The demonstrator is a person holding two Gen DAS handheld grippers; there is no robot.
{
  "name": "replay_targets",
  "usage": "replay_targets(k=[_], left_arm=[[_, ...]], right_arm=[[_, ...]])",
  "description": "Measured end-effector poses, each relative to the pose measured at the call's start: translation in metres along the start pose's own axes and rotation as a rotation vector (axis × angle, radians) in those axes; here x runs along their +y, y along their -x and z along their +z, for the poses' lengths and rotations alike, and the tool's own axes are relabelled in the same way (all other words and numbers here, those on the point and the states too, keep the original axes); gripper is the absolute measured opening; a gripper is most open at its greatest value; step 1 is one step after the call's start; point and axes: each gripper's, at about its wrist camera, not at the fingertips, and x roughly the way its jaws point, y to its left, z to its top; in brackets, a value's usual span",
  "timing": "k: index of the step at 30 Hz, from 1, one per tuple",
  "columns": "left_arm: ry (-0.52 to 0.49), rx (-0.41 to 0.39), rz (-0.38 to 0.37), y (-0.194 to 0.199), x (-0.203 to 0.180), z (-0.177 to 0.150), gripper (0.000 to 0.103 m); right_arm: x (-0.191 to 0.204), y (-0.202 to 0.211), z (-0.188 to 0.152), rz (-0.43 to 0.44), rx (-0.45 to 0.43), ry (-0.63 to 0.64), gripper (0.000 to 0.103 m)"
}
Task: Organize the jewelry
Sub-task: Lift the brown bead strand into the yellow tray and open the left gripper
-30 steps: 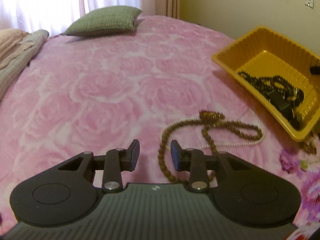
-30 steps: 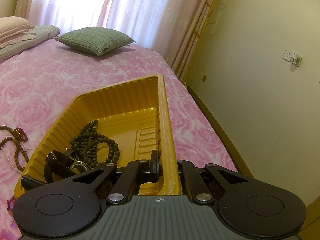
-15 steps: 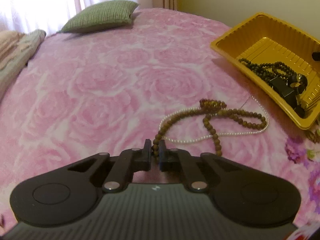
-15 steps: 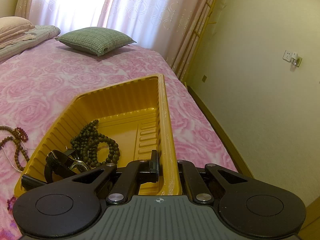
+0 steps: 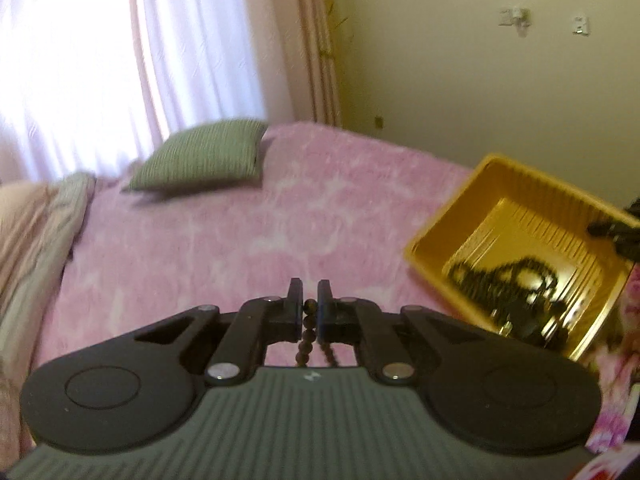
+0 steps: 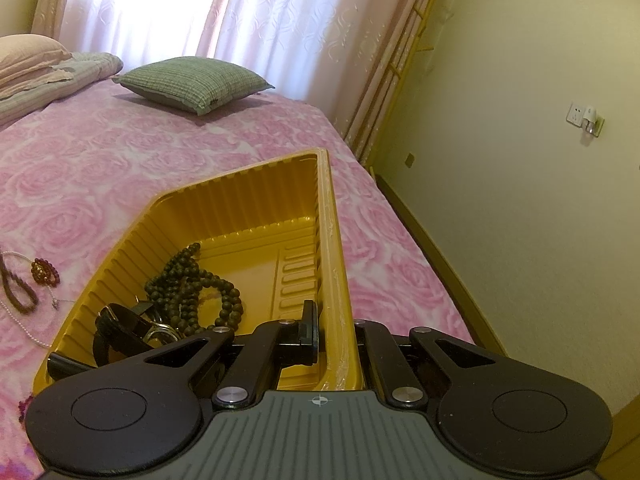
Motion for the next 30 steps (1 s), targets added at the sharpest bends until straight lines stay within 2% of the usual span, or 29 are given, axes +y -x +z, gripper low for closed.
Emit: replay_targets(k=[6,18,30], left_arm=[[-0.04,-0.057,-0.022,0.006,-0.011,0.039,0.006],[-0.052,-0.131,-0.098,0.001,-0.045,0.083,0.006],[-0.073,-0.197,-0.261,-0.011,-0.102,0.128,0.006]], right_arm=[[0.001,0.003,0.001,0.004,-0.005,0.001,0.004],[0.0,0.007,0.002,0.007,-0.012,-0.002,0.004],[-0.001,0.007,0.002,0.012,-0.015,-0.011,0.003]])
